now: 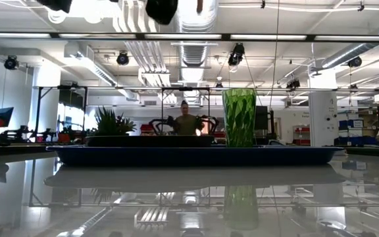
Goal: Pick and place plate/cup/fork/spoon on tray
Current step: Put the orange spoon on the blue tray between the black plate and the orange fork
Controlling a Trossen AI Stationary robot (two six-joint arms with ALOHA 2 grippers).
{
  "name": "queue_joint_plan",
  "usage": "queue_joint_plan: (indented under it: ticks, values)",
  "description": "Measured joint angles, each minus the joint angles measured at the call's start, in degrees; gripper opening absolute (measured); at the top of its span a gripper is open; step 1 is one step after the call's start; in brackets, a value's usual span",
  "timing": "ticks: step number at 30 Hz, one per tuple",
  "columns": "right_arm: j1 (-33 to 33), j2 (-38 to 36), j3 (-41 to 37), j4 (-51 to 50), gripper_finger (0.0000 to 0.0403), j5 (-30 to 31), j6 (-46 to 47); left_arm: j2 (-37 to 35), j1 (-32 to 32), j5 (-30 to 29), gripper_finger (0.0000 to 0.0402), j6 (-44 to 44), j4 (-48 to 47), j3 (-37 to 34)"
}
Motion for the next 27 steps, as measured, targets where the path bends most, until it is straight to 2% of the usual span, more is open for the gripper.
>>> queue_joint_plan:
  ticks: [3,6,17,27]
  values:
    - [0.10,0.91,0.00,-0.95,0.0245,-0.07,-3.08,-0.52,-0.17,6.94,0.0043,1.15,6.86,-2.17]
    - [-1.23,3.71,0.00,1.19,0.0236,0.22,-5.60,-0.54,-0.10,9.44,0.0043,1.37,11.42,-3.62]
    - [-4.69,16.65,5.41,10.97,0.0219,-0.56,-10.86,-0.52,-0.02,9.73,0.0043,1.42,11.67,-4.39]
    - [-6.05,23.19,11.48,11.88,0.0218,-0.60,-12.91,-0.35,0.67,9.65,0.0043,2.70,9.80,-4.56]
